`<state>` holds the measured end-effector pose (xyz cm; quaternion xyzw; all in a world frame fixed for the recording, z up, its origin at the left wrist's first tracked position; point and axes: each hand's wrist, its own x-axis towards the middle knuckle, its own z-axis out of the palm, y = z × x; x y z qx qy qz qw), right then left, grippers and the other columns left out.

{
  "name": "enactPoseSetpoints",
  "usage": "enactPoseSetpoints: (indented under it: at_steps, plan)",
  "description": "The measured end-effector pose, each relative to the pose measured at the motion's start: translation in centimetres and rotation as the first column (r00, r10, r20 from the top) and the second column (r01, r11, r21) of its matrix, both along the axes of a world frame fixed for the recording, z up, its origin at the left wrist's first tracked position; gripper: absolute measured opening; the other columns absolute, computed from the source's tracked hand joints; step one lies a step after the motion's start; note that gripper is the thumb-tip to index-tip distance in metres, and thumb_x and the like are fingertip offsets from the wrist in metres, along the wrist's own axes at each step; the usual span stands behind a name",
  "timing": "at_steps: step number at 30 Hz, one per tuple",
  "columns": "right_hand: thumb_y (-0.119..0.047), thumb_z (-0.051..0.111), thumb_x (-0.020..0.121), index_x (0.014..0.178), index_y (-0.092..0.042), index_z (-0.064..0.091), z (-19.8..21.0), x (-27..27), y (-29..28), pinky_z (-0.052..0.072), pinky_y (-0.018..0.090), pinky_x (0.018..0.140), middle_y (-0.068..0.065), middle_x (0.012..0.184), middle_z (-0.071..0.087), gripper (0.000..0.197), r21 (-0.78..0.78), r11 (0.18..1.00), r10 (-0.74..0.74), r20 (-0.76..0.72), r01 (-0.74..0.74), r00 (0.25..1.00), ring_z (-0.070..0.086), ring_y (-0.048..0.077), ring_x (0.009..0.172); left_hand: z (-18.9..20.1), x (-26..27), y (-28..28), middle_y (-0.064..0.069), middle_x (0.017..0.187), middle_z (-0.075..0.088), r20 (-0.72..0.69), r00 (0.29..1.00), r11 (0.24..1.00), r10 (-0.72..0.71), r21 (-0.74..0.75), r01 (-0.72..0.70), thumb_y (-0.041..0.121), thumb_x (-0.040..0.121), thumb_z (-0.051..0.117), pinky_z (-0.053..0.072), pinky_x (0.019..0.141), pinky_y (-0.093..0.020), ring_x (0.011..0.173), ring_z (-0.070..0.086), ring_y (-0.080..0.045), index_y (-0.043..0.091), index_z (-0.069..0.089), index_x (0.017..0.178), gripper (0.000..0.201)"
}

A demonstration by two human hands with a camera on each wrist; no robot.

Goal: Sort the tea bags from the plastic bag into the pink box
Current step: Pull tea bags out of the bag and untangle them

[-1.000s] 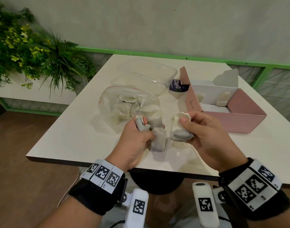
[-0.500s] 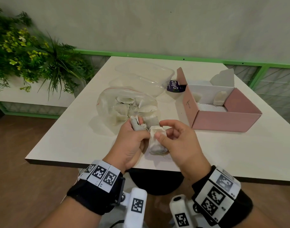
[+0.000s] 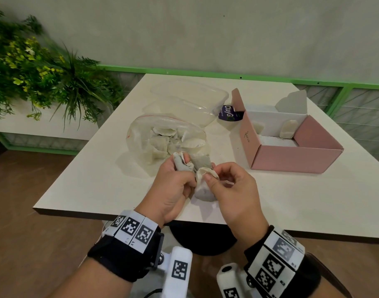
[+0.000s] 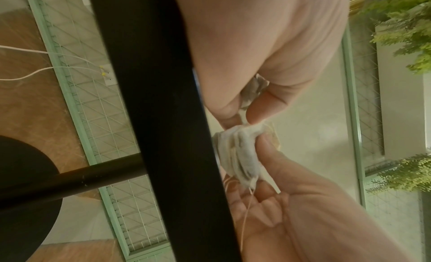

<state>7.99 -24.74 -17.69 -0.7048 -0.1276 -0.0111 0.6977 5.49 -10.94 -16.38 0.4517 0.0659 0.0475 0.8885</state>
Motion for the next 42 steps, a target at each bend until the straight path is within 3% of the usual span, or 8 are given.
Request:
enactPoseSetpoints:
  at_steps: [9,13,15,23,27,35,38,42]
  plan:
    - [-0.011,0.071,0.08,0.089,-0.007,0.061,0.4,0.8,-3.0,0.052,0.037,0.077,0.01,0.081,0.063,0.014,0.365,0.92,0.218,-0.176,-0.142,0.96,0.058,0.024,0.08,0.1,0.2,0.2,-0.035,0.131,0.061,-0.097,0.991,0.993,0.089,-0.07,-0.096,-0.004,0.098,0.046,0.049,0.105,-0.06,0.121,0.062,-0.05,-0.008,0.058,0.128,0.033]
    - [-0.024,0.083,0.072,0.09,-0.008,0.063,0.3,1.0,-3.7,0.054,0.029,0.069,0.011,0.081,0.062,0.031,0.39,0.896,0.304,-0.193,-0.212,0.933,0.059,0.023,0.078,0.3,0.0,0.3,-0.03,0.123,0.065,-0.135,0.988,0.992,0.079,-0.089,-0.091,0.009,0.1,0.046,0.044,0.109,-0.064,0.122,0.061,-0.05,-0.009,0.06,0.129,0.037]
    - [-0.034,0.091,0.067,0.085,-0.014,0.067,0.1,0.9,-3.6,0.053,0.03,0.069,0.01,0.082,0.062,0.037,0.338,0.912,0.3,-0.167,-0.231,0.939,0.058,0.022,0.078,0.5,0.0,0.2,-0.03,0.125,0.067,-0.143,0.988,0.993,0.064,-0.087,-0.077,0.01,0.099,0.045,0.052,0.103,-0.058,0.117,0.066,-0.045,-0.008,0.063,0.127,0.038]
    - [0.001,0.069,0.088,0.096,-0.009,0.064,2.0,1.2,-3.1,0.058,0.038,0.067,0.013,0.08,0.068,0.014,0.103,0.973,0.212,-0.066,-0.205,0.975,0.063,0.019,0.073,0.6,0.0,-0.1,-0.02,0.111,0.072,-0.119,0.992,0.999,0.044,0.023,-0.042,0.0,0.097,0.046,0.061,0.084,-0.046,0.1,0.071,-0.033,0.001,0.065,0.124,0.033]
    - [0.0,0.07,0.089,0.103,-0.013,0.068,2.9,2.4,-2.5,0.058,0.034,0.065,0.017,0.086,0.071,0.019,0.092,0.99,0.116,-0.09,-0.107,0.989,0.067,0.018,0.074,0.7,-0.1,-0.3,-0.019,0.116,0.069,-0.085,0.996,0.995,-0.03,0.094,0.038,0.016,0.085,0.069,0.056,0.095,-0.051,0.108,0.068,-0.035,0.004,0.061,0.127,0.045]
    - [-0.004,0.073,0.088,0.095,-0.012,0.069,3.4,3.2,-1.1,0.057,0.04,0.07,0.011,0.085,0.072,0.012,-0.133,0.984,0.114,-0.052,-0.12,0.992,0.063,0.016,0.071,0.6,-0.2,-0.5,-0.028,0.118,0.07,-0.05,0.993,0.978,-0.11,0.17,0.117,-0.019,0.079,0.069,0.062,0.085,-0.044,0.1,0.073,-0.035,-0.004,0.055,0.129,0.054]
    - [-0.01,0.074,0.086,0.099,-0.018,0.071,4.9,3.7,-2.1,0.047,0.023,0.064,-0.012,0.072,0.06,0.015,-0.396,0.907,0.184,0.067,-0.143,0.981,0.051,0.001,0.06,0.1,-0.2,-0.5,-0.027,0.12,0.07,-0.042,0.995,0.967,-0.095,0.232,0.102,-0.008,0.069,0.078,0.057,0.096,-0.052,0.111,0.07,-0.041,-0.001,0.059,0.126,0.06]
    - [-0.018,0.069,0.086,0.09,-0.02,0.074,8.1,4.3,-3.5,0.047,0.019,0.061,-0.006,0.079,0.07,0.006,-0.749,0.637,0.368,0.088,-0.182,0.926,0.057,0.001,0.066,0.0,0.0,-0.6,-0.027,0.117,0.07,-0.062,0.996,0.975,-0.068,0.209,0.079,-0.009,0.073,0.08,0.06,0.092,-0.05,0.106,0.072,-0.038,0.005,0.064,0.121,0.052]
